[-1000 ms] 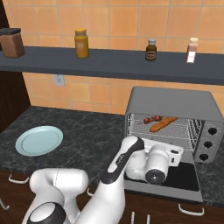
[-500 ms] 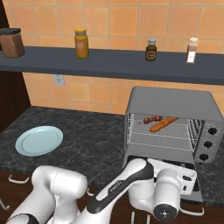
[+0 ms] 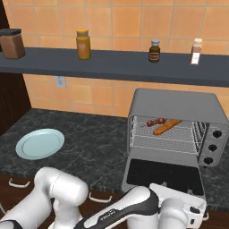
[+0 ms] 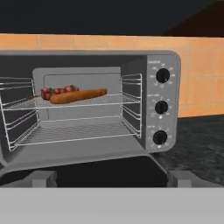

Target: Pick up the kebab skewer and baguette bread, and place them inside the toaster oven. Close the toaster oven door and start by setting the timer.

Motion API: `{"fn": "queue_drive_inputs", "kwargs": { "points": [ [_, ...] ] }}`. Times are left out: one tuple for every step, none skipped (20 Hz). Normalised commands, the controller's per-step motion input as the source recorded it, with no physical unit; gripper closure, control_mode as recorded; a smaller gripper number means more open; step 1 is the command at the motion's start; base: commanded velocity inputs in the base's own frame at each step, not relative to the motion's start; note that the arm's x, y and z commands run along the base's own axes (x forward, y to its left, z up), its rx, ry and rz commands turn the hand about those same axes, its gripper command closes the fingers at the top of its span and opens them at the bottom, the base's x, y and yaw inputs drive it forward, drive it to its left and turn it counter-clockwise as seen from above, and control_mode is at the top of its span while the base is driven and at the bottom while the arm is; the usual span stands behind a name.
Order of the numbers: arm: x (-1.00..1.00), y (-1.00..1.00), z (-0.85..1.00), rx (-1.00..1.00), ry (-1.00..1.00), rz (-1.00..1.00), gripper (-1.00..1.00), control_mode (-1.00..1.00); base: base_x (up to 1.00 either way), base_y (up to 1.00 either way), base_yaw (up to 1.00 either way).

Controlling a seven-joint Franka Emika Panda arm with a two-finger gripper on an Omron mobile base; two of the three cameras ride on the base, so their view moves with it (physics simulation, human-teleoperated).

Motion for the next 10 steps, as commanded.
{"fn": "queue_drive_inputs", "kwargs": {
  "points": [
    [-0.7,-0.09,-0.38,0.0,0.0,0.0,-1.0,-1.0,0.0,0.0,0.0],
    [-0.69,-0.01,-0.36,0.0,0.0,0.0,-1.0,-1.0,0.0,0.0,0.0],
    [-0.46,0.0,-0.32,0.0,0.03,0.0,-1.0,-1.0,0.0,0.0,0.0],
    [-0.49,0.0,-0.38,0.0,0.02,0.0,-1.0,-1.0,0.0,0.0,0.0],
    [-0.38,0.0,-0.39,-0.02,0.04,0.0,-1.0,-1.0,0.0,0.0,0.0],
    [-0.16,0.0,-0.44,-0.05,0.03,0.0,-1.0,-1.0,0.0,0.0,0.0],
    [0.0,0.0,-0.49,-0.08,0.05,0.02,-1.0,-1.0,0.0,0.0,0.0],
    [0.0,0.0,-0.46,-0.04,0.04,0.11,-1.0,-1.0,0.0,0.0,0.0],
    [0.06,0.0,-0.53,-0.08,0.09,0.13,-1.0,-1.0,0.0,0.0,0.0],
    [0.0,0.0,-0.61,-0.09,0.09,0.15,-1.0,-1.0,0.0,0.0,0.0]
  ]
}}
